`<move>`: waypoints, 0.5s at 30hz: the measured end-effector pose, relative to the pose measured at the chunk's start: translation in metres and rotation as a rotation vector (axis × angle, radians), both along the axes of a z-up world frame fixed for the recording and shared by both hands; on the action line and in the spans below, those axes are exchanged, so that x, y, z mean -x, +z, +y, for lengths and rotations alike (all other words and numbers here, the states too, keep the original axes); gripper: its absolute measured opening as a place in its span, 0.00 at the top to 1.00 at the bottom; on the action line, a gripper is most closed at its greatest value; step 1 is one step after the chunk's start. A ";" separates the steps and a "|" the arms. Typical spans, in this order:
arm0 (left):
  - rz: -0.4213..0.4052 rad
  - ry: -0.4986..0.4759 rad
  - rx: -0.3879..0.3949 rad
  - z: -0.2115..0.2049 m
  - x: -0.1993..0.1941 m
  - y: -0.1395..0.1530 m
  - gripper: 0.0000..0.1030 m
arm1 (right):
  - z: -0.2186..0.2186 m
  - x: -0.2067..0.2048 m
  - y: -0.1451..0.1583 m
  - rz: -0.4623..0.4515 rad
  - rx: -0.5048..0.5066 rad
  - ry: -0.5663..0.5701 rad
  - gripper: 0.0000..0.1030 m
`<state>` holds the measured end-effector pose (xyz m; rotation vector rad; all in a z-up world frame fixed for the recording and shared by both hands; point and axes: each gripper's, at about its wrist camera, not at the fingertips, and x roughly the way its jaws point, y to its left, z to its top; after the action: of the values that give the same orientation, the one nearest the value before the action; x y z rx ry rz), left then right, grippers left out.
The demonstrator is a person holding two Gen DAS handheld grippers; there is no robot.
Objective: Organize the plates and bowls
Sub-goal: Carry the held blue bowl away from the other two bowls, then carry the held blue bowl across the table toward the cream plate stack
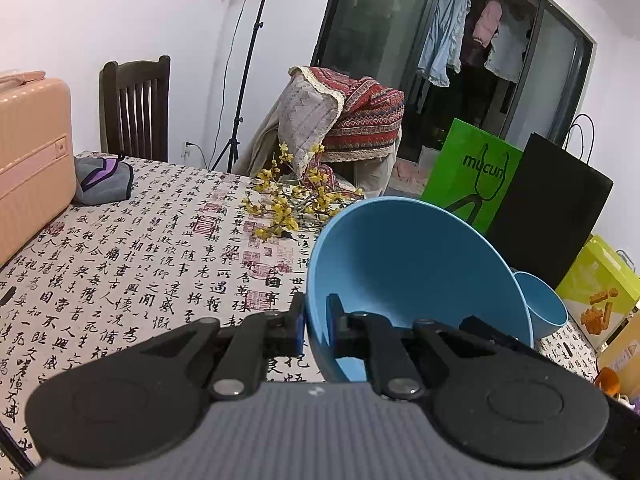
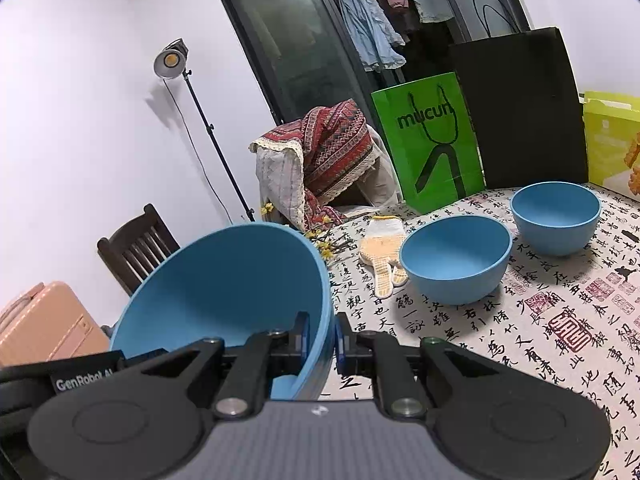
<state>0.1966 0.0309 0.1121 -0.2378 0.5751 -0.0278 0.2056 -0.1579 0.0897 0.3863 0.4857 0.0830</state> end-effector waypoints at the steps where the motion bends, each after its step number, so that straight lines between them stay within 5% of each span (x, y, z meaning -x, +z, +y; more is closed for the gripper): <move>1: 0.000 0.001 0.001 0.001 0.000 0.000 0.90 | 0.002 0.001 0.000 -0.001 0.003 0.002 0.88; 15: -0.009 0.019 0.007 0.024 0.007 -0.007 0.90 | 0.022 0.002 -0.004 0.005 0.009 0.038 0.88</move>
<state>0.1893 0.0547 0.1054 -0.2501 0.5640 -0.0127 0.2033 -0.1364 0.0855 0.3685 0.4978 0.1167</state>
